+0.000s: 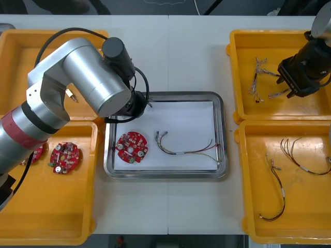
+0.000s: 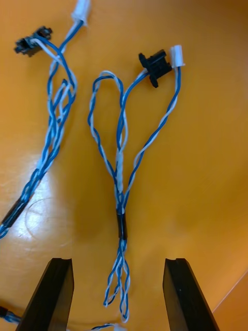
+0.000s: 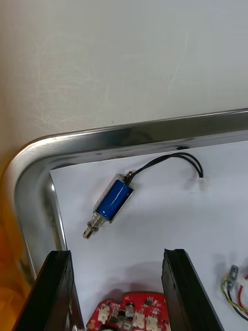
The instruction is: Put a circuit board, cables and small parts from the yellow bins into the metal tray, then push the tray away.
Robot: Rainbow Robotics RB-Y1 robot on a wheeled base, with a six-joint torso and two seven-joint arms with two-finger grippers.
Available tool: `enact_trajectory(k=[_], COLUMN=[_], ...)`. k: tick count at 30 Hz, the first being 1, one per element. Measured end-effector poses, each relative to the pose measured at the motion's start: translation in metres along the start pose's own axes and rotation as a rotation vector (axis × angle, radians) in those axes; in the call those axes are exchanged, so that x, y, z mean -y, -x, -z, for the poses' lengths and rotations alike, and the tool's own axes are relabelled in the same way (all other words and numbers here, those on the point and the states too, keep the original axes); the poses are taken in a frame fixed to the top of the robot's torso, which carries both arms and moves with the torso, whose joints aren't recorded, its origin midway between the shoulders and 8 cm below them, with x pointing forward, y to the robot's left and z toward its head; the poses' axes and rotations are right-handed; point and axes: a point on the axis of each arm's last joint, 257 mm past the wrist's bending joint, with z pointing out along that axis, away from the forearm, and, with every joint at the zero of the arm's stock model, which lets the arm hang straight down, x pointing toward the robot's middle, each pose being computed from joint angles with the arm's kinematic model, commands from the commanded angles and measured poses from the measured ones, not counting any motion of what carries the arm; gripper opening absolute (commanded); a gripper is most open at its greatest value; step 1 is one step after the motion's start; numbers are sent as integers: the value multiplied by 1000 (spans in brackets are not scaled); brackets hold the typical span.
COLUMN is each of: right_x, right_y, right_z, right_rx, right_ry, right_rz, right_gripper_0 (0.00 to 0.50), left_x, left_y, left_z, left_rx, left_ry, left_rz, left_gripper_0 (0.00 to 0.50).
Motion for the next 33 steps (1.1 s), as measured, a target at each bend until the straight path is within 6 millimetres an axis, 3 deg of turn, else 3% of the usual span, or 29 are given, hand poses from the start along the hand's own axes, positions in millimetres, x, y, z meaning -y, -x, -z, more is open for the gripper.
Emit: enact_trajectory(k=[11,27,33], right_x=[-8,-1,5], right_y=[6,1,1], right_z=[-1,-17,-24], right_rx=[24,-2,-6], right_ry=[35,52,50], right_rz=[-9,-28,-35], right_gripper_0=[500,500,500], left_x=[-24,-129,-159], left_y=[26,72,74], left_z=[43,95,87], left_rx=[32,105,64], left_ry=[-20,57,92], left_rz=[77,293,374], left_gripper_0=[500,500,500])
